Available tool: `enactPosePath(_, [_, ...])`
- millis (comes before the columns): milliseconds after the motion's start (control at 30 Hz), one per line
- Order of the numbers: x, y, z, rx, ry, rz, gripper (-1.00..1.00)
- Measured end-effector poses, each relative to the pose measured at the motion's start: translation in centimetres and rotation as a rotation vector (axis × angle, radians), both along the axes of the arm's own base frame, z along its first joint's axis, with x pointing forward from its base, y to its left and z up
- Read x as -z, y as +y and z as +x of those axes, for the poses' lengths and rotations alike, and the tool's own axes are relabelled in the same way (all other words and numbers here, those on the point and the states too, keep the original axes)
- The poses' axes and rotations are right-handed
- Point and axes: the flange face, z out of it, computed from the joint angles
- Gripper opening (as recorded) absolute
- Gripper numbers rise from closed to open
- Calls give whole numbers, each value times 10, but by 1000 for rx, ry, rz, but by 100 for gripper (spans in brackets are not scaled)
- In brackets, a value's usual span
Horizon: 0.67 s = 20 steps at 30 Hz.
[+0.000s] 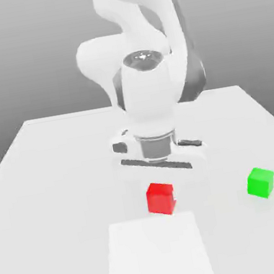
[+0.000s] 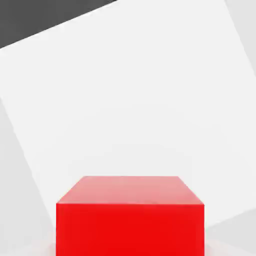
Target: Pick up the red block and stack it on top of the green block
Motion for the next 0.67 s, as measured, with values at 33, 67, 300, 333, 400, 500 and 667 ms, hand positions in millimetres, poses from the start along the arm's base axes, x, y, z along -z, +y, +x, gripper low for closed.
enactPosePath(33, [-2, 20, -4, -79, 0, 0, -100])
enactPosePath(67, [-4, 41, -9, -159, 0, 0, -100])
enactPosePath(300, [-18, 173, -78, -718, 2, -2, -100])
enactPosePath(333, [-17, 184, -87, -770, 2, -3, -100])
enactPosePath(400, [-5, 193, -93, -808, 0, -5, -100])
enactPosePath(500, [20, 196, -94, -820, -1, -7, -100])
enactPosePath(667, [44, 195, -97, -822, 1, -4, 100])
